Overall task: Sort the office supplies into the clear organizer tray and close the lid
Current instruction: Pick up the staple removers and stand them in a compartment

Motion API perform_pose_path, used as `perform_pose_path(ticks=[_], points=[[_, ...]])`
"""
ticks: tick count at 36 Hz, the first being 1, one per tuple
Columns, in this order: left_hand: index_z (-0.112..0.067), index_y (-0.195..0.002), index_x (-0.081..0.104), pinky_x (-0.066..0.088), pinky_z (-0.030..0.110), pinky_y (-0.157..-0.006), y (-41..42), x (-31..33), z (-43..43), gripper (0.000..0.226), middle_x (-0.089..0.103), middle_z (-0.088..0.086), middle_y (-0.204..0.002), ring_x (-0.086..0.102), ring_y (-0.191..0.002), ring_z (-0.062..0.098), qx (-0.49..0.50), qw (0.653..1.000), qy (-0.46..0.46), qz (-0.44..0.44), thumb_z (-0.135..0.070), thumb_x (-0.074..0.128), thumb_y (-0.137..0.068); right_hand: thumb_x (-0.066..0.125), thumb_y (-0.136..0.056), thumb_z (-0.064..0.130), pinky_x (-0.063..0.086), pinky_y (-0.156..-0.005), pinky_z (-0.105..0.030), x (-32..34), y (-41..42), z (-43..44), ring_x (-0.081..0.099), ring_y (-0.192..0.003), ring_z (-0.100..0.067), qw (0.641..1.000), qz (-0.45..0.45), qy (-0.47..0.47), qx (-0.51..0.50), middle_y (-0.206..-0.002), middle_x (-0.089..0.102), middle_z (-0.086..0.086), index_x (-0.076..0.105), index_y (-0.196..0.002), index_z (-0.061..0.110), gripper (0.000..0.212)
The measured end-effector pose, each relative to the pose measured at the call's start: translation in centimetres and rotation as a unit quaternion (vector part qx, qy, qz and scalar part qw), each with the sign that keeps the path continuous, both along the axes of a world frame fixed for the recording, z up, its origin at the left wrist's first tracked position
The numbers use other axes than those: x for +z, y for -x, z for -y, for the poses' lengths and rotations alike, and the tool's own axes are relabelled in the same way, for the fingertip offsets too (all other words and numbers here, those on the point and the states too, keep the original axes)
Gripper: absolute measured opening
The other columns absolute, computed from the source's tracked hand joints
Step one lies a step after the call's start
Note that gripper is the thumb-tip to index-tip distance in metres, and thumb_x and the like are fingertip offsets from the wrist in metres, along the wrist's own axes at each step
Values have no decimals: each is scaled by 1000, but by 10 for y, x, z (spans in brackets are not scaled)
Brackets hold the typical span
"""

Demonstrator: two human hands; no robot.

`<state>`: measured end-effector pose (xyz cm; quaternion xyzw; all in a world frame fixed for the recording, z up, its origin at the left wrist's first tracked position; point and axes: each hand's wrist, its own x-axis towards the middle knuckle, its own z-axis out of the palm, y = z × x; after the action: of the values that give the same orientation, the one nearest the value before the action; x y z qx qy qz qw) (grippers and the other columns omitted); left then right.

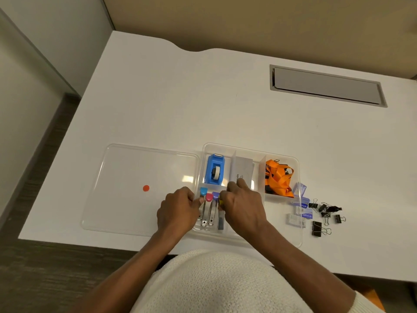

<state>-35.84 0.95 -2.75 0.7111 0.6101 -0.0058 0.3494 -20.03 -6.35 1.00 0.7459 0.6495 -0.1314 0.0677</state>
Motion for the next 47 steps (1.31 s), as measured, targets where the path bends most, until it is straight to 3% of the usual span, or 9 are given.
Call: perform_pose_path(ticks=[12, 15, 19, 22, 26, 30, 36, 42, 47], points=[[-26, -92, 65, 45, 22, -57, 3, 2, -2, 23, 66, -11, -80, 60, -67, 6, 7, 999, 29, 23, -49, 66, -93, 73, -92, 29, 53, -76, -33, -1, -4, -4, 50, -112, -22, 1000, 29, 5, 7, -119, 58, -9, 71, -109, 15, 23], [-25, -96, 66, 45, 22, -60, 4, 2, -2, 21, 67, -10, -83, 60, -69, 7, -3, 999, 35, 29, -46, 65, -95, 83, -83, 25, 55, -70, -34, 0, -4, -3, 56, -104, -23, 1000, 16, -20, 17, -109, 67, -9, 73, -109, 12, 31], [-19, -107, 70, 52, 28, -75, 7, 2, -3, 21, 75, -2, -98, 65, -82, 12, -16, 998, 39, 39, -36, 60, -100, 85, -81, 20, 57, -83, -38, -5, 1, -1, 61, -106, -26, 997, -51, -49, 40, -119, 68, -9, 64, -127, 12, 51], [-17, -111, 71, 57, 34, -83, 8, 5, -4, 21, 76, 1, -102, 68, -89, 17, -16, 998, 44, 47, -32, 60, -101, 84, -81, 20, 56, -83, -39, -6, 5, -4, 61, -104, -27, 996, -49, -58, 39, -116, 68, -11, 59, -132, 11, 58], [-17, -113, 69, 58, 36, -85, 8, 7, -3, 21, 75, 1, -104, 69, -91, 17, -19, 998, 43, 42, -31, 59, -102, 85, -78, 20, 57, -77, -38, -3, 10, -10, 60, -96, -25, 996, -30, -72, 44, -106, 70, -10, 63, -121, 10, 49], [-18, -114, 68, 58, 35, -84, 7, 8, -2, 21, 75, 1, -104, 68, -90, 16, -21, 998, 40, 38, -31, 59, -102, 75, -87, 19, 55, -86, -40, -8, 16, -11, 59, -105, -27, 997, -14, -42, 58, -113, 68, -12, 62, -122, 7, 40], [-19, -111, 68, 59, 36, -84, 7, 10, -3, 17, 75, 0, -102, 68, -87, 16, -24, 998, 40, 31, -30, 60, -101, 82, -76, 19, 55, -82, -43, -9, 25, -12, 60, -100, -31, 998, 21, -47, 39, -102, 70, -15, 66, -116, 4, 45], [-19, -112, 68, 56, 32, -79, 6, 9, -3, 18, 74, 0, -101, 67, -84, 15, -35, 999, 28, 22, -30, 59, -101, 65, -93, 22, 50, -98, -48, -23, 32, -6, 59, -112, -36, 999, -8, -17, 38, -120, 64, -20, 48, -137, 4, 50], [-17, -112, 68, 59, 38, -83, 5, 8, -3, 19, 75, 3, -100, 68, -85, 19, -39, 999, 25, 12, -30, 59, -101, 62, -95, 22, 50, -100, -50, -28, 37, -3, 58, -112, -39, 999, -41, -4, 30, -125, 58, -25, 33, -144, 2, 60]])
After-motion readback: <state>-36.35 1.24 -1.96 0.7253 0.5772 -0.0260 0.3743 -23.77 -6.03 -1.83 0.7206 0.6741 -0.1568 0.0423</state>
